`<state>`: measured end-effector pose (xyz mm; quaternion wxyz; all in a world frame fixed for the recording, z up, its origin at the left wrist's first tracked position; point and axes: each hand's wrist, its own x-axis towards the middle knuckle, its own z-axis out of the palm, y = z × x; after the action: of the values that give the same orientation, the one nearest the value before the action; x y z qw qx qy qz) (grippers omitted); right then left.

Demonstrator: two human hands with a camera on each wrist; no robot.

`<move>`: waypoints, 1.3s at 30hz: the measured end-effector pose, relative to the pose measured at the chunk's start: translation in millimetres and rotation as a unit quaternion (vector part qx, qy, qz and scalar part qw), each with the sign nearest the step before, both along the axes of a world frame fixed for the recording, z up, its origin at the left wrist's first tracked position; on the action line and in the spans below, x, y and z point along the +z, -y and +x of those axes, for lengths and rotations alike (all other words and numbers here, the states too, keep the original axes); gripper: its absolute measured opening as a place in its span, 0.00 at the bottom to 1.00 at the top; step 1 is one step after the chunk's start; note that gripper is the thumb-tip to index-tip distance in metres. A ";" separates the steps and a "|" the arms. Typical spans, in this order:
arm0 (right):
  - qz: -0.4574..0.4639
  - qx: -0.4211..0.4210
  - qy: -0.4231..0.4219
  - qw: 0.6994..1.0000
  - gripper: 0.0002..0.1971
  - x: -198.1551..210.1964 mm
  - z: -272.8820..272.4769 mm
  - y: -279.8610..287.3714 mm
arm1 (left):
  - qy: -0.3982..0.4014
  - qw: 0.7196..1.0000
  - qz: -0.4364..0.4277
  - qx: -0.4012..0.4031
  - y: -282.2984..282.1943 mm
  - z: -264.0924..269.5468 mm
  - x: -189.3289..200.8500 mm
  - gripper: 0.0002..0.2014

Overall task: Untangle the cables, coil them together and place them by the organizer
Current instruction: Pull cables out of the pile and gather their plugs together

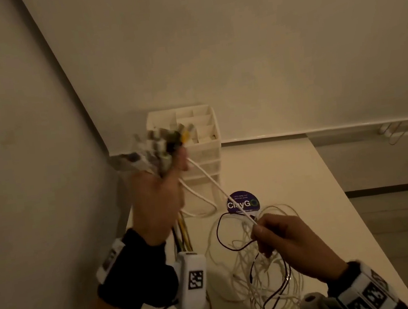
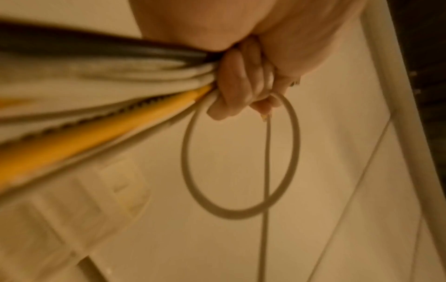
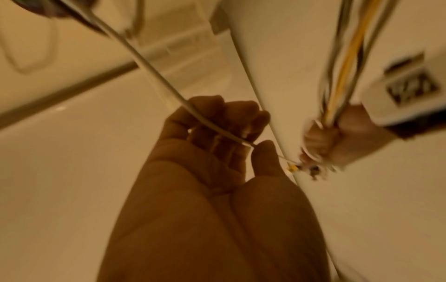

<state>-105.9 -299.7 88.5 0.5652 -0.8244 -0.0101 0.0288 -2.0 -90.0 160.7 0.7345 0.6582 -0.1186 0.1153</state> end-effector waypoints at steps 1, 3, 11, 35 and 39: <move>-0.021 0.004 -0.014 1.000 0.13 -13.1 -1.4 4.8 | -0.005 0.999 -0.040 0.030 -9.5 6.9 3.8 0.17; -0.052 -0.003 -0.039 0.998 0.13 -35.6 -3.6 13.7 | 0.003 0.995 -0.064 0.076 -25.4 17.9 10.5 0.18; -0.003 -0.189 0.008 0.982 0.13 -30.5 6.1 26.8 | 0.048 0.984 0.016 0.172 -31.5 16.8 -2.2 0.11; 0.156 -0.034 -0.018 0.987 0.13 -1.7 -10.7 16.7 | 0.050 0.994 0.083 0.058 3.5 10.3 -3.6 0.21; 0.143 -0.061 -0.073 0.985 0.17 -24.0 -23.4 23.4 | 0.055 0.991 0.063 0.104 -18.3 19.9 1.3 0.24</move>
<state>-129.3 -323.1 64.6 0.6771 -0.7300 0.0771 0.0524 17.9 -71.7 162.0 0.6681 0.7046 -0.0965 0.2189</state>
